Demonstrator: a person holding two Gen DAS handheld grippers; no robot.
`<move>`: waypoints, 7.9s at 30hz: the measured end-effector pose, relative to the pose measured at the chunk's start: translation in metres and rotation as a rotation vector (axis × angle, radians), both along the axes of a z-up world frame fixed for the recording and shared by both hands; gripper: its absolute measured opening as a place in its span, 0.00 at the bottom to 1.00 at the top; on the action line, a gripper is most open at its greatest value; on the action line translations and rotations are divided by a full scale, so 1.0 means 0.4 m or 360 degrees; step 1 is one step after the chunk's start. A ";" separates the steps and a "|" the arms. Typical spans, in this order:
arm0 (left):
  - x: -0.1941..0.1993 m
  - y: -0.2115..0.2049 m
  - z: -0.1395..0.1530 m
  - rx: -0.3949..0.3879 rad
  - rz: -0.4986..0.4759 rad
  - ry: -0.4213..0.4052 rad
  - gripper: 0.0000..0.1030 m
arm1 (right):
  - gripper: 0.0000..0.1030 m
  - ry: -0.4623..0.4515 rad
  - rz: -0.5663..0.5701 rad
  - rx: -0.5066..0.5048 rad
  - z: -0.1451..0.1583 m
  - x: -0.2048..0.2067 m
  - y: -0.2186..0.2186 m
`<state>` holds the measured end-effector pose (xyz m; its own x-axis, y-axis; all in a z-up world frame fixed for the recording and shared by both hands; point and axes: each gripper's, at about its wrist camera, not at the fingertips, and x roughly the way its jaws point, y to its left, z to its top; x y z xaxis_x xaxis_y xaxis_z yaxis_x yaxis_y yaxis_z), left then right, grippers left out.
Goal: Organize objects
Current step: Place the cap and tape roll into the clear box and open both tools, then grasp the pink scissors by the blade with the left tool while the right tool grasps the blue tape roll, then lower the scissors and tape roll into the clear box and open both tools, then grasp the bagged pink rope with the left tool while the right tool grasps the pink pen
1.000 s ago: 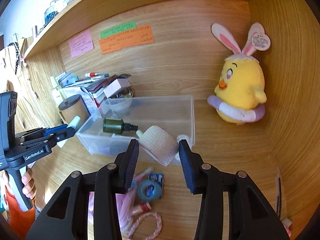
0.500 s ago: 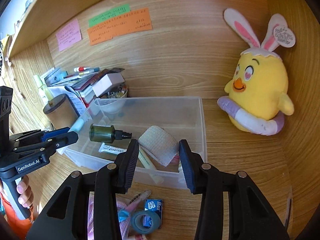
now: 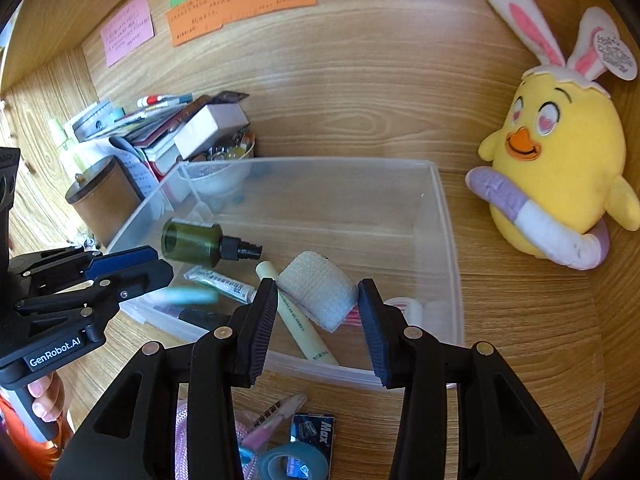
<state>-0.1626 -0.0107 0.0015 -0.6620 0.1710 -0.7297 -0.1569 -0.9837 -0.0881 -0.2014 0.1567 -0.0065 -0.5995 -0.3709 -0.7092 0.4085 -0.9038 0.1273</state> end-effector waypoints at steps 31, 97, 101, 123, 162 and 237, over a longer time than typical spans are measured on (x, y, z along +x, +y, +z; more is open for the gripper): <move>0.225 -0.018 -0.007 -0.0131 0.0036 0.0033 0.85 | 0.68 0.0137 0.0012 0.0004 0.056 0.197 0.079; 0.353 -0.111 -0.036 0.0003 0.0266 0.0079 0.19 | 0.38 -0.0035 -0.0030 -0.0015 -0.027 0.202 0.122; 0.352 -0.114 0.011 0.0026 0.0269 0.0166 0.19 | 0.38 0.0049 -0.0042 -0.0059 0.022 0.210 0.133; 0.135 -0.050 0.085 0.0090 0.0104 0.0220 0.19 | 0.38 0.0239 0.0004 -0.0128 0.138 0.131 0.086; 0.137 0.028 0.085 -0.0019 0.0010 0.0187 0.61 | 0.60 0.0093 0.0076 0.0057 0.049 0.082 0.002; 0.189 0.145 -0.115 -0.0052 -0.0390 -0.0234 0.62 | 0.14 -0.0144 0.0252 0.0162 -0.129 0.199 0.053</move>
<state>-0.0870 0.0473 -0.0446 -0.4907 0.2875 -0.8225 -0.3781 -0.9208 -0.0962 -0.1220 0.1780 -0.0583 -0.4715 -0.3790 -0.7963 0.5375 -0.8393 0.0812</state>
